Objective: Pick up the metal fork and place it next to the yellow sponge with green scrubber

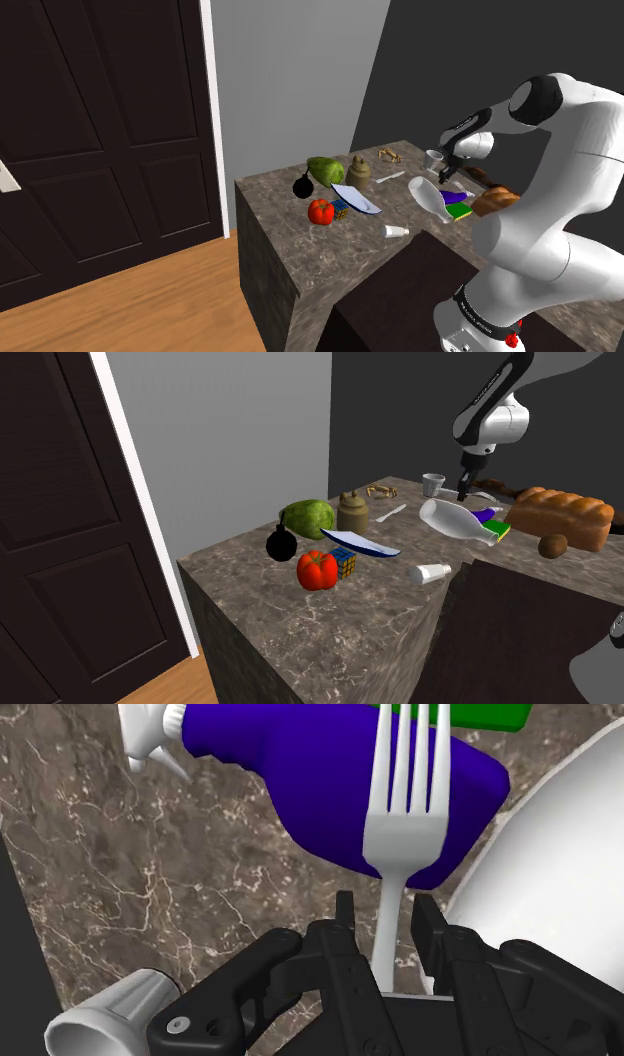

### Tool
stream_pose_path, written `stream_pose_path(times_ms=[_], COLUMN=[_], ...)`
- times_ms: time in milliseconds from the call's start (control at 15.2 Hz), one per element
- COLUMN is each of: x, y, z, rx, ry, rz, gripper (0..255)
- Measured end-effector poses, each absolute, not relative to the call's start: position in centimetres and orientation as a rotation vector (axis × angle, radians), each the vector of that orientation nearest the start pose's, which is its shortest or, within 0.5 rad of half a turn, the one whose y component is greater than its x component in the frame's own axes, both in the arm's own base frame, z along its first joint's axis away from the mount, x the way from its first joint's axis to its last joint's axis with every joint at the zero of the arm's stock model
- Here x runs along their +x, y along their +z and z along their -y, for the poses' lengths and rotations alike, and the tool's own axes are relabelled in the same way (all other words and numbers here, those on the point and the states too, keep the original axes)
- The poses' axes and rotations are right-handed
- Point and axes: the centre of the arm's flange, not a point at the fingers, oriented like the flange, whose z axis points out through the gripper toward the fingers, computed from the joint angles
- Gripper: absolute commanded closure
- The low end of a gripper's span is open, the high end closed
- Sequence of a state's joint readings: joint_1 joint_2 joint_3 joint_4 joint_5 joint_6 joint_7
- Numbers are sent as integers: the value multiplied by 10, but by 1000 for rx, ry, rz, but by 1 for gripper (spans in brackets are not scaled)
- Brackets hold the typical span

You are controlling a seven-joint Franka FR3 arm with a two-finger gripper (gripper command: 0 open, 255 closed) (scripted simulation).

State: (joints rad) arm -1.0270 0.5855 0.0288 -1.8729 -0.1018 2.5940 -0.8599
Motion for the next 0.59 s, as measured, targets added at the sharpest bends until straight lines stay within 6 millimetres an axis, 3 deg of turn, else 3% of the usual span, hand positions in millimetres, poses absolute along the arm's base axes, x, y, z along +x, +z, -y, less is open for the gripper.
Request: stream_pose_path(times_ms=[594], x=[323], y=[213], z=[663], rx=[-3272], ry=[-73], rz=[-100], gripper=[255])
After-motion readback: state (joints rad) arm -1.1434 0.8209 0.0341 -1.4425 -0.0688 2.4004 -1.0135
